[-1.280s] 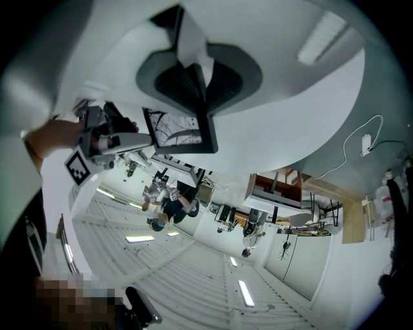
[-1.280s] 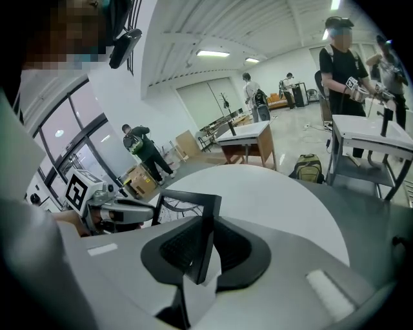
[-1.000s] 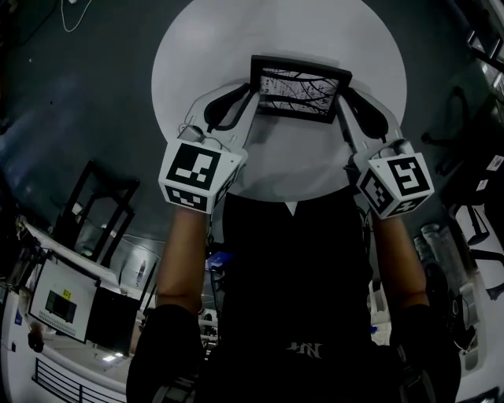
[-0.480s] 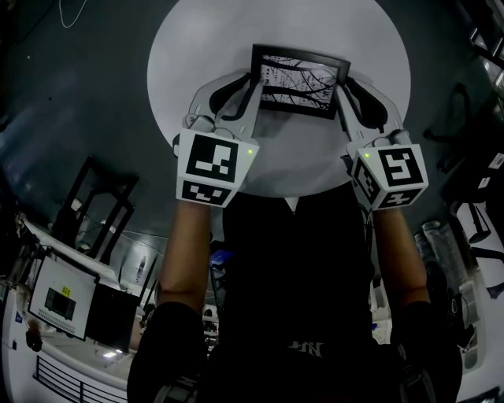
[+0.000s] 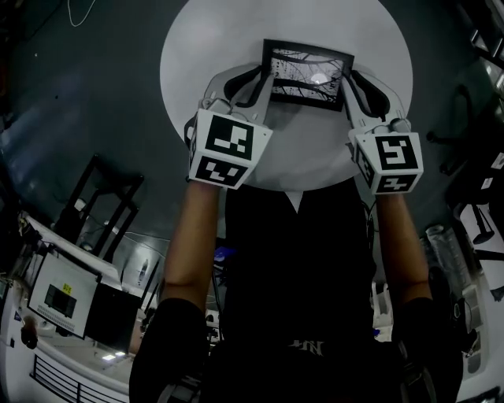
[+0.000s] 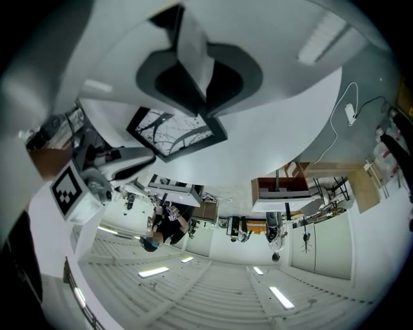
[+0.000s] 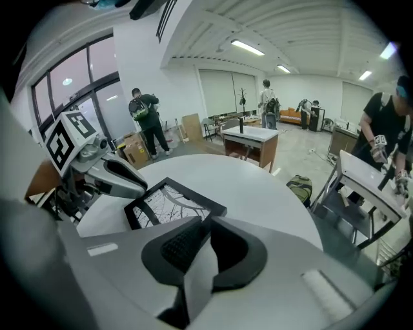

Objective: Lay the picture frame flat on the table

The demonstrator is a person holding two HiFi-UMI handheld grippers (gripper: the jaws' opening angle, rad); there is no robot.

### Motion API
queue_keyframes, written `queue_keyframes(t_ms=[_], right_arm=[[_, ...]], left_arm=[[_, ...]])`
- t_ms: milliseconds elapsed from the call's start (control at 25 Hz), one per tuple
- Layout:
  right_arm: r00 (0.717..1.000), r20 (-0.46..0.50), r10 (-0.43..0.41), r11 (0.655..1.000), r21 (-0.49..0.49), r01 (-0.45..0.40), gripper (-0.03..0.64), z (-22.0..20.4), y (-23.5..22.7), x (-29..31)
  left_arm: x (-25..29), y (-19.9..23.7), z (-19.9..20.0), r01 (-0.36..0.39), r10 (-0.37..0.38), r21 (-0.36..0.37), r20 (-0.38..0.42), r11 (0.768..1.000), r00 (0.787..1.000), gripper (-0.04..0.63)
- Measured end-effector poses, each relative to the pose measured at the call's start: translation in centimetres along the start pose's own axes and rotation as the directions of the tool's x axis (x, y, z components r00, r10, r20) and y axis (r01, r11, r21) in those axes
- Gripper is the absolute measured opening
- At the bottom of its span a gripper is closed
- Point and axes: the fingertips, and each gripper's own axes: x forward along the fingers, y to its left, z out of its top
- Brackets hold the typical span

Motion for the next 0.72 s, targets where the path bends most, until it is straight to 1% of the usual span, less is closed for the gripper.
queue_keyframes(t_ms=[40,160,240,360,480,560,600,720], right_arm=[[1.0,0.007,-0.014,1.0,-0.015,0.014,0.004,0.3,0.0,-0.3],[0.998,0.052,-0.025,0.999,-0.039,0.027,0.0,2.3,0.9,-1.8],[0.996,0.092,-0.017,0.999,-0.05,0.022,0.002,4.3,2.3,-3.2],[0.986,0.165,-0.002,0.998,-0.066,0.013,0.0,8.1,5.4,-6.0],[0.97,0.242,0.031,0.998,-0.062,-0.017,0.0,12.4,8.9,-9.6],[0.952,0.302,0.052,0.998,-0.048,-0.039,0.0,15.5,11.3,-12.5],[0.938,0.341,0.058,0.998,-0.044,-0.046,0.0,17.2,12.5,-14.2],[0.882,0.465,0.068,0.997,-0.054,-0.049,-0.002,22.3,16.1,-19.9]], left_arm=[[-0.2,-0.1,-0.1,0.007,-0.007,-0.004,0.002,1.0,1.0,0.044],[-2.0,-0.2,0.2,0.037,-0.036,-0.042,0.033,0.998,0.999,0.063],[-4.3,-0.1,1.3,0.053,-0.049,-0.055,0.088,0.997,0.995,0.063],[-8.9,-0.4,4.2,0.094,-0.083,-0.051,0.195,0.994,0.977,0.058],[-13.8,-0.9,7.9,0.121,-0.114,-0.005,0.289,0.993,0.95,0.035],[-17.4,-1.5,10.3,0.146,-0.151,0.04,0.322,0.988,0.935,0.003],[-19.3,-1.9,11.4,0.162,-0.174,0.062,0.335,0.985,0.926,0.003],[-25.8,-2.5,14.4,0.176,-0.213,0.128,0.401,0.976,0.891,0.003]])
